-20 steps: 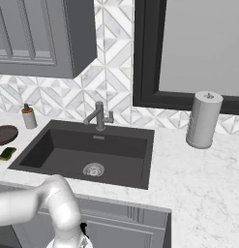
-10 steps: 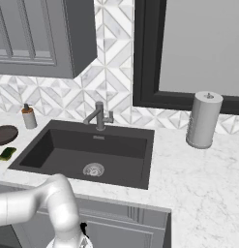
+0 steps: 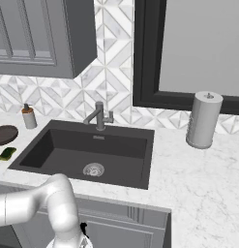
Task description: Pick the pan and sponge and place them into the sink. Then turn on the water.
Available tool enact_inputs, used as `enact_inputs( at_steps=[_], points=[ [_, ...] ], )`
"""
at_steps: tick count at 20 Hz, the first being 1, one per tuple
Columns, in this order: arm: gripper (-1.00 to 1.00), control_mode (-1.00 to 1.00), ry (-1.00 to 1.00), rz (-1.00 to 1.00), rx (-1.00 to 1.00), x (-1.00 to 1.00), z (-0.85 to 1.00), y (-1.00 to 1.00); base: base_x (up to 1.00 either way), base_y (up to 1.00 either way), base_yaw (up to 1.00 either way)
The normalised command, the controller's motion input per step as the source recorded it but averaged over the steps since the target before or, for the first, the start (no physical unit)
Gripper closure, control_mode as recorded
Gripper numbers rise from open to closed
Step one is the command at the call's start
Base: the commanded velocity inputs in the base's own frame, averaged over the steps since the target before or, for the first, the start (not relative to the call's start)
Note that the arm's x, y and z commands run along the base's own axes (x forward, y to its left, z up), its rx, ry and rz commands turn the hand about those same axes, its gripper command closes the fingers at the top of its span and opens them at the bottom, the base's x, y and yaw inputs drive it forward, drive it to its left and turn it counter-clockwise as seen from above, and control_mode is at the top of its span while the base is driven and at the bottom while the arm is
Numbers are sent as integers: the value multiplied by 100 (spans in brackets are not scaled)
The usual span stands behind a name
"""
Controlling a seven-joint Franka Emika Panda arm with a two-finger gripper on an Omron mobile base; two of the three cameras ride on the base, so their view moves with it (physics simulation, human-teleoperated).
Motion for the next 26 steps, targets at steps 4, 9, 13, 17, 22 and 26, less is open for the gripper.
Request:
enact_inputs(
  at_steps=[4, 9, 13, 17, 22, 26],
  points=[
    [-100, -100, 0, 0, 0, 2, -36, 0, 0, 0, 0],
    [100, -100, 0, 0, 0, 1, -13, 0, 0, 0, 0],
    [100, -100, 0, 0, 0, 0, 0, 0, 0, 0, 0],
    [100, -100, 0, 0, 0, 1, 0, 0, 0, 0, 0],
    [100, -100, 0, 0, 0, -7, 47, -3, 0, 0, 0],
    [100, -100, 0, -5, 0, -38, 63, -13, 0, 0, 0]
  ],
)
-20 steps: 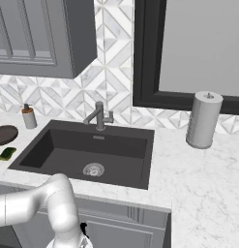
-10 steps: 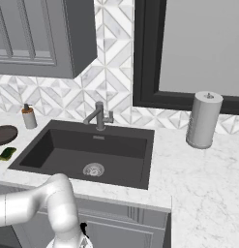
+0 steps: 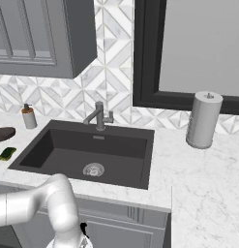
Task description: Pick the pan and sponge and place them into the sink. Then turn on the water.
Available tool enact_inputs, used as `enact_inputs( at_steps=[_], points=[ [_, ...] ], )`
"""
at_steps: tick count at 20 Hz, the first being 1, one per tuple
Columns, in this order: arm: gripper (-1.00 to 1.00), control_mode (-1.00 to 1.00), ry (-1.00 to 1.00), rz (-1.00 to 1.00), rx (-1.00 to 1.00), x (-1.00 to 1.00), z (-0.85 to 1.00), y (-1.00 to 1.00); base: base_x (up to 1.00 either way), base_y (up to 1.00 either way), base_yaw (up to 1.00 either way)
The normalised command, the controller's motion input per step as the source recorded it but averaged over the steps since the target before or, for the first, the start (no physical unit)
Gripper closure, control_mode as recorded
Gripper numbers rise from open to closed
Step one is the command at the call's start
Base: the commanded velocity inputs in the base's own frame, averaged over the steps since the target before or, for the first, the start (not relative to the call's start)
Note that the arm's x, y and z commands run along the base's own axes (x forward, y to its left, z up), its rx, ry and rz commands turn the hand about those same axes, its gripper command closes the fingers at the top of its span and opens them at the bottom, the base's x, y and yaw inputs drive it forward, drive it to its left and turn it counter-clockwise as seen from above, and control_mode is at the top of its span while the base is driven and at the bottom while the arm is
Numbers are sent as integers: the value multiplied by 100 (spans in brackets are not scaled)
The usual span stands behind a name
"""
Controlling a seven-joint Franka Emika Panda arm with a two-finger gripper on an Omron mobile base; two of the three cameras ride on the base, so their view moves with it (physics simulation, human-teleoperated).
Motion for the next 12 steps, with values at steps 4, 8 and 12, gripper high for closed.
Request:
enact_inputs(
  at_steps=[4, 8, 12],
  points=[
    [100, -100, -9, -8, 0, -31, 53, -23, 0, 0, 0],
    [100, -100, -22, -7, 0, -22, 47, -24, 0, 0, 0],
    [100, -100, -27, -11, 0, -17, 40, -40, 0, 0, 0]
  ],
)
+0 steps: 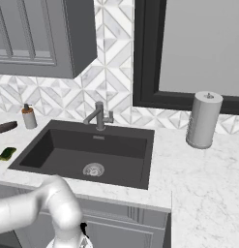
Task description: Pick the pan and sponge and place them into the sink. Then turn on the water.
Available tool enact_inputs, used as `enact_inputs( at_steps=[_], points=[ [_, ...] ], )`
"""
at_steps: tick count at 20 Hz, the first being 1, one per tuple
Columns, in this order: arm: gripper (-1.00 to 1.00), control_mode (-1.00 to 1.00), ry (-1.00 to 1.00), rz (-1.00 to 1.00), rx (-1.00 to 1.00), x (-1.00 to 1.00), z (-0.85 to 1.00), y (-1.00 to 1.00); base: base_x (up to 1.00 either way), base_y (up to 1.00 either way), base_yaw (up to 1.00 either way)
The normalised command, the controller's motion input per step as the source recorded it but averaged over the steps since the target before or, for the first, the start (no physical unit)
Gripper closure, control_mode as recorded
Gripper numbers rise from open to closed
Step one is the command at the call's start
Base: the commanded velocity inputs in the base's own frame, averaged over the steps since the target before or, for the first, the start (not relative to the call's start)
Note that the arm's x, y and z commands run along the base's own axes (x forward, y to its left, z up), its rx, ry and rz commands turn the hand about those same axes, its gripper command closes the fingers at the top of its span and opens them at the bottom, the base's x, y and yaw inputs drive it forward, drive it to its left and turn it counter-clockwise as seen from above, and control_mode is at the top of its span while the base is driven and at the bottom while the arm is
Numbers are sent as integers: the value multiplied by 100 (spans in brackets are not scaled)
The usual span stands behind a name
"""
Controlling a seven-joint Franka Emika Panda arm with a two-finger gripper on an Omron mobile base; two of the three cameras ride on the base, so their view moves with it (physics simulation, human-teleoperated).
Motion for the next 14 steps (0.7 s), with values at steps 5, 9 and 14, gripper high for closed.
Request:
enact_inputs(
  at_steps=[5, 9, 14],
  points=[
    [100, -100, -3, -21, 0, -15, 37, -57, 0, 0, 0],
    [100, -100, 1, -32, 4, -2, 28, -81, 0, 0, 0],
    [100, -100, 0, -40, 6, 0, 8, -96, 0, 0, 0]
  ],
)
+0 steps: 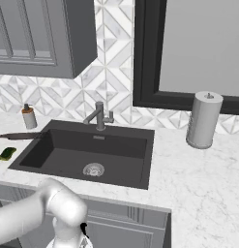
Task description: Pick the pan and sponge and place them into the sink. Then turn on the water.
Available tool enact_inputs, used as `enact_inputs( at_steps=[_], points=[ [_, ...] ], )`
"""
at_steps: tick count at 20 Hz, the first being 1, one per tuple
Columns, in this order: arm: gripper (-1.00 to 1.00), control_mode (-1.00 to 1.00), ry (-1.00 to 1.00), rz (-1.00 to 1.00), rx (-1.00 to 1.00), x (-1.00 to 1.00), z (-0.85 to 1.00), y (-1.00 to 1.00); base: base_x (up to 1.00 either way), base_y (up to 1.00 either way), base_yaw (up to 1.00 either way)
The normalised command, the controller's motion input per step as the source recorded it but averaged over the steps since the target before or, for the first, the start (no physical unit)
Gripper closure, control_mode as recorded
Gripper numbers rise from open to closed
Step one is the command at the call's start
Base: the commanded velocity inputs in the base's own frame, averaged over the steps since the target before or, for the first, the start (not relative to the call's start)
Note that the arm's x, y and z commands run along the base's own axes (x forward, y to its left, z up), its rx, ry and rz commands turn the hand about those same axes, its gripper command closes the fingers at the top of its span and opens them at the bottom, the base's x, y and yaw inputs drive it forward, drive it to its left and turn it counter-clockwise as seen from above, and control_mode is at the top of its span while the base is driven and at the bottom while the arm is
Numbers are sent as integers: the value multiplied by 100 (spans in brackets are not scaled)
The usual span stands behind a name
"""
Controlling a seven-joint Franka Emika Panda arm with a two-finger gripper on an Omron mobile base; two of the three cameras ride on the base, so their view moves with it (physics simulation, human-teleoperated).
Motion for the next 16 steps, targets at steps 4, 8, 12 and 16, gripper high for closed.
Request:
enact_inputs(
  at_steps=[4, 8, 12, 16],
  points=[
    [100, -100, 0, -42, 9, 0, 2, -97, 0, 0, 0],
    [100, -100, 1, -43, 6, 12, 4, -87, 0, 0, 0],
    [100, -100, 0, -41, 5, 34, 2, -78, 0, 0, 0],
    [100, -100, 0, -35, 6, 46, 0, -75, 0, 0, 0]
  ],
)
